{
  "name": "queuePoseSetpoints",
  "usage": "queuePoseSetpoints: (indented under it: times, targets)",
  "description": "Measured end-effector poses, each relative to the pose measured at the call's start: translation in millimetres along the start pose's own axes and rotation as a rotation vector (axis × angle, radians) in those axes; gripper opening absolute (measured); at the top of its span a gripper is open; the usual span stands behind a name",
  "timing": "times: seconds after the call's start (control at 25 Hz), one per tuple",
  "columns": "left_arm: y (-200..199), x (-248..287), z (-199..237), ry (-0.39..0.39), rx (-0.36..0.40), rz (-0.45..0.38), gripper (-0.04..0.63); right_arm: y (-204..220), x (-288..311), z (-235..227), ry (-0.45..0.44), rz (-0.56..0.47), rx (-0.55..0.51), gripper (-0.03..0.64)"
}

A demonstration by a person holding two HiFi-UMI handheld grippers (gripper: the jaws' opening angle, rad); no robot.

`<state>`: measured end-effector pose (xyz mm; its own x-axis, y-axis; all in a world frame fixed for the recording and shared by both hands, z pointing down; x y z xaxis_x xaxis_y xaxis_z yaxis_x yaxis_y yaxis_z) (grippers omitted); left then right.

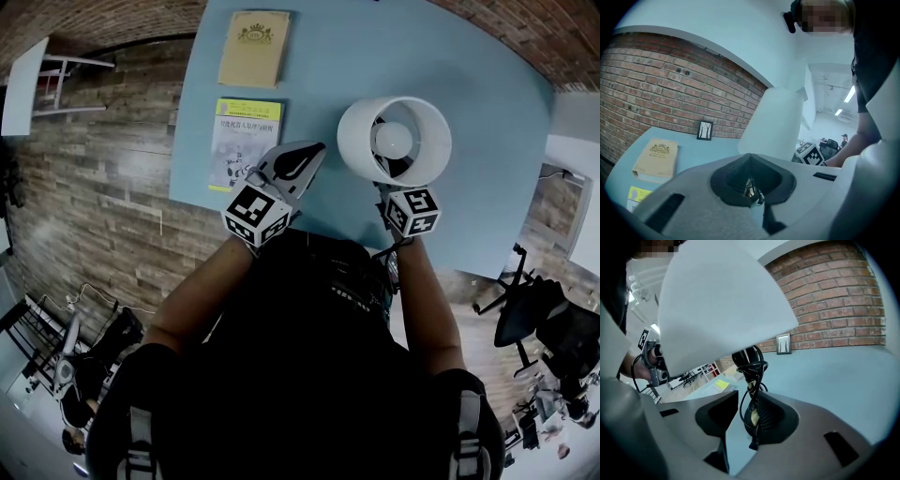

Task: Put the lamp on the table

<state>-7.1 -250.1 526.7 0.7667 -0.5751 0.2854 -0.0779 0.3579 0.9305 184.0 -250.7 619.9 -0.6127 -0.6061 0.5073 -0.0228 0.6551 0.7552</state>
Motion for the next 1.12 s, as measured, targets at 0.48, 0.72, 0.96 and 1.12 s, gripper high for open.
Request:
queuePoseSetpoints:
  times: [0.48, 0.72, 0.96, 1.12]
  targets:
    - [-9.0, -34.6, -30.5, 0.050, 0.043, -0.042, 0.009, 6.4, -44.2, 34.1, 0.041, -0.069, -0.029, 0.036]
    - [-14.1, -66.8, -48.7, 0.066, 0.070, -0.071, 0.009, 14.7, -69.4, 63.4, 0.061, -0.094, -0.048, 0.020]
    - [-26.5, -99.1, -63.5, 0.076, 0.106, -0.136, 0.009, 15.4, -97.5, 100.7, 0.087, -0.149, -0.078, 0.017]
    - [-37.6, -119.2, -71.5, 0.089, 0.135, -0.188, 0.009, 8.2, -113.6, 131.7, 0.096, -0.197, -0.113, 0.016]
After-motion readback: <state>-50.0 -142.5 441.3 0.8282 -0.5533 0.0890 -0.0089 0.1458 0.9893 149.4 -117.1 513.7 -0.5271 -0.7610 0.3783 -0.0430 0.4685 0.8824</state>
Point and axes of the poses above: the fingertips, and each gripper's own axes: x forward along the fingers, z to its left, y out of its underside, the point moved 6 cm from there along -x, backward along the fingers, and after that the axes turned 6 degrees about x, right-handed, at the moved point
